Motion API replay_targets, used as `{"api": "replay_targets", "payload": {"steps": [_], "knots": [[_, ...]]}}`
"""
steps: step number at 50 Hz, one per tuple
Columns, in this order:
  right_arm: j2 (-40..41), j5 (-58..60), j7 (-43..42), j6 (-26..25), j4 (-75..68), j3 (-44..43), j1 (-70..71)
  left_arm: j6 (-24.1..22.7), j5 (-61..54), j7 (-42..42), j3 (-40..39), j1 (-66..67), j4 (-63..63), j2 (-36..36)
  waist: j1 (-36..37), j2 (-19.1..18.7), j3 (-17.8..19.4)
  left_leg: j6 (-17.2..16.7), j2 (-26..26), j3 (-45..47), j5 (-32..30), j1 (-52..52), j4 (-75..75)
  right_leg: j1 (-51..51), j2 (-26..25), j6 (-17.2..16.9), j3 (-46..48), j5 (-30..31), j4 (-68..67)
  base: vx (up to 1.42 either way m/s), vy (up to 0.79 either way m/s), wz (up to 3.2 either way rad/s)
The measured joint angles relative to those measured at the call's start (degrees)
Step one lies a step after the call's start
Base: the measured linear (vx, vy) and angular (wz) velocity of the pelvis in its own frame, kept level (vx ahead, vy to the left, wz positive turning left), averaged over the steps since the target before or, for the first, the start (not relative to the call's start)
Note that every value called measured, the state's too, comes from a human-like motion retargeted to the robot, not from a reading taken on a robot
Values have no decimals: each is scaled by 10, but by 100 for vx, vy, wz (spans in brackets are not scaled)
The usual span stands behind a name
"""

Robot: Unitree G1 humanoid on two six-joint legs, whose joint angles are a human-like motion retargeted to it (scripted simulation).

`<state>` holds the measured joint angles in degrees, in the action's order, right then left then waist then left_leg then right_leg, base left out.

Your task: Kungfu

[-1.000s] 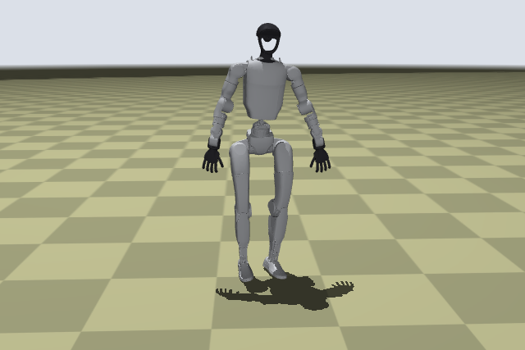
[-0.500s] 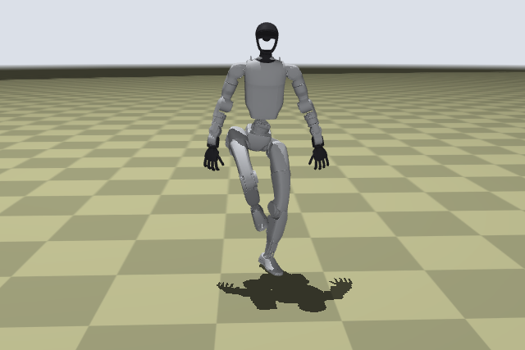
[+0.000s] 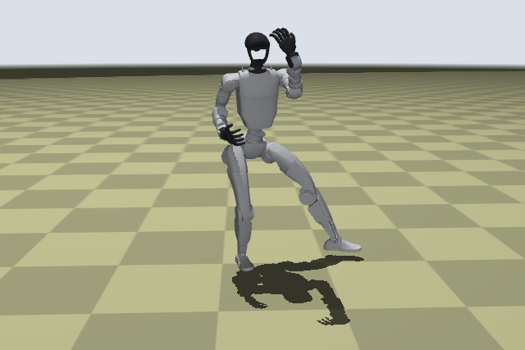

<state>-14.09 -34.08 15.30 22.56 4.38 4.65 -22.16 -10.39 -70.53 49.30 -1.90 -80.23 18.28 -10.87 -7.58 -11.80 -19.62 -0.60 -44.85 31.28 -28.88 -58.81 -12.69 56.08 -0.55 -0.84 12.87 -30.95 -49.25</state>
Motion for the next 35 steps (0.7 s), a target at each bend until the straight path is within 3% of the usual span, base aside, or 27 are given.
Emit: {"api": "replay_targets", "payload": {"steps": [2,4,7,9,12,15,20,25,28,30,32,35], "knots": [[-31,-75,2,16,34,10,14,19,-1,8,62,-18,-5,56,-23,-52,81,4,-63,64,28,38,-47,-38,-34,2,23,5,9,-30,57,-74],[-45,-118,3,24,56,14,26,45,-29,1,113,-13,-5,115,-47,-81,128,-11,-101,163,9,74,-39,-56,-48,3,34,9,20,-22,49,-34],[-49,-147,11,27,87,0,34,101,-92,-1,164,21,-2,169,-70,-88,163,-34,-101,151,-1,68,-44,-58,-47,0,28,22,32,-6,29,-37],[-48,-129,7,37,110,-21,20,116,-90,-9,185,47,4,166,-78,-94,166,-41,-97,165,-1,68,-43,-53,-44,-2,31,32,44,8,27,-8],[-61,-75,-32,67,147,-60,-12,92,-20,-21,199,78,-8,118,-63,-91,145,-39,-93,168,15,53,-65,-49,-25,4,39,47,66,13,28,-21],[-102,-9,-88,98,190,-86,-41,50,81,-33,183,107,-34,45,-26,-73,93,-42,-75,151,46,36,-94,-42,6,4,38,58,86,28,39,-29],[-201,167,-145,70,257,-125,-29,-25,226,-97,130,127,-84,-163,25,-46,17,-33,-25,97,93,-5,-136,-60,70,-27,37,87,125,35,54,57],[-321,300,-196,16,282,-54,135,-144,535,-285,78,90,-72,-331,83,-37,29,-51,51,23,133,-4,-162,-224,109,-102,53,132,233,15,62,219],[-383,271,-211,-17,262,10,292,-175,627,-370,113,25,-50,-362,134,-27,40,-60,99,-28,138,5,-167,-367,75,-140,83,173,315,26,13,349],[-434,203,-192,-65,236,10,414,-181,632,-375,143,-27,-32,-357,183,4,27,-54,154,-73,144,-3,-168,-423,56,-142,87,173,345,31,-10,347],[-468,211,-113,-94,150,1,540,-171,610,-350,159,-77,-18,-333,240,59,2,-46,216,-104,153,-32,-177,-428,45,-142,70,146,350,22,-24,315],[-476,422,-38,-51,-172,73,753,-147,596,-311,168,-125,-22,-292,348,190,-49,-51,246,-106,175,-102,-192,-361,67,-142,104,114,330,19,-42,102]]}}
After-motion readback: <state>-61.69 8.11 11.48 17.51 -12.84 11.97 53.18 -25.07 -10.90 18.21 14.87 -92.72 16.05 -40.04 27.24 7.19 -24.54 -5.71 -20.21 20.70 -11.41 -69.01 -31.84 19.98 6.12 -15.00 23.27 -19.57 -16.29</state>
